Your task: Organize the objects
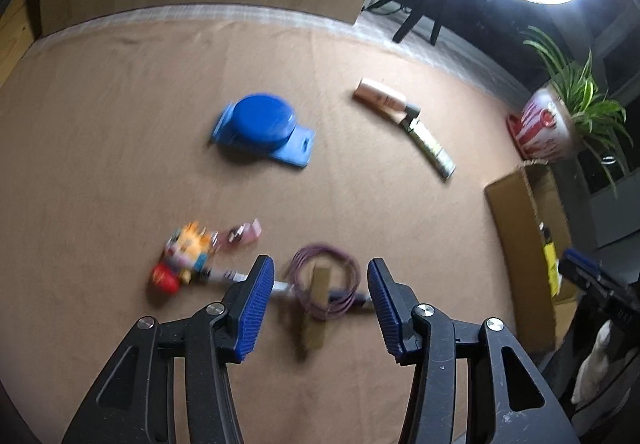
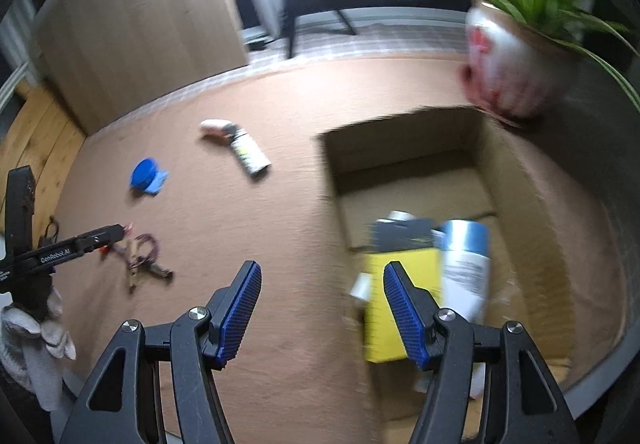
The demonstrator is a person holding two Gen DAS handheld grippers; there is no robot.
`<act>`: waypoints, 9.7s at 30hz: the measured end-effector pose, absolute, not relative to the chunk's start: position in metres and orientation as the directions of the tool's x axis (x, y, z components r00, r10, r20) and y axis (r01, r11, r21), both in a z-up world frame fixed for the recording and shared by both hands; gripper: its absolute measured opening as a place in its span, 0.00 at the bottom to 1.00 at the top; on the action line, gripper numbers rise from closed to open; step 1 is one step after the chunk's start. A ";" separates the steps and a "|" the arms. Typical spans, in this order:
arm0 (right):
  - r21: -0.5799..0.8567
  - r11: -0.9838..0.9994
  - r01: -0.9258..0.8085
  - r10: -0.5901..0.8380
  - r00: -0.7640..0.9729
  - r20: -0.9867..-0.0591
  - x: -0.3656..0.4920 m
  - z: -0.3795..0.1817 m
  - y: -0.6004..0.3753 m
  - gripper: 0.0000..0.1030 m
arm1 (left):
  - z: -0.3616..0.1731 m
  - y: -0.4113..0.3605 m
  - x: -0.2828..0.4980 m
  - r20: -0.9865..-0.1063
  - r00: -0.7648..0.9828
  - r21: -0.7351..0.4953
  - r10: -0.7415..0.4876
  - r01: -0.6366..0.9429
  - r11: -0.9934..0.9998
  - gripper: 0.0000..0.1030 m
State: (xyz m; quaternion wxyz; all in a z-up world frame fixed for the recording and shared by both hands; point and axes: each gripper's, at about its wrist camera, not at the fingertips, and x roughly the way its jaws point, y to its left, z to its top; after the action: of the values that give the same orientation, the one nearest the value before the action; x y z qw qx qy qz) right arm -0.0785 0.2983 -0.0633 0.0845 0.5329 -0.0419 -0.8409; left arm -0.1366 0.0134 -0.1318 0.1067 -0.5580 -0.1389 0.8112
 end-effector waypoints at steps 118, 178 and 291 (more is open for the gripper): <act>0.200 -0.914 0.352 -0.271 -0.163 -0.949 -0.055 -0.148 0.161 0.12 | -0.157 0.018 -0.061 -0.917 -0.309 -0.267 0.252 0.005 -0.964 0.16; 0.158 -0.986 -0.056 -0.111 -0.491 -0.864 -0.029 -0.055 0.417 0.53 | -0.055 0.264 -0.163 -0.813 -0.382 -0.302 0.439 -0.368 -0.879 0.46; 0.202 -0.962 0.184 -0.266 -0.472 -0.841 -0.074 -0.038 0.265 0.05 | -0.064 0.019 -0.116 -0.827 -0.491 -0.266 0.276 -0.091 -0.960 0.35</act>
State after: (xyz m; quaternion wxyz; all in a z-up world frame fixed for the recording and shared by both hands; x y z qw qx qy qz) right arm -0.0735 0.2649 -0.0377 0.1313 0.4970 -0.0416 -0.8568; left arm -0.1164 0.0187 -0.0641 0.1069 -0.4931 -0.0935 0.8583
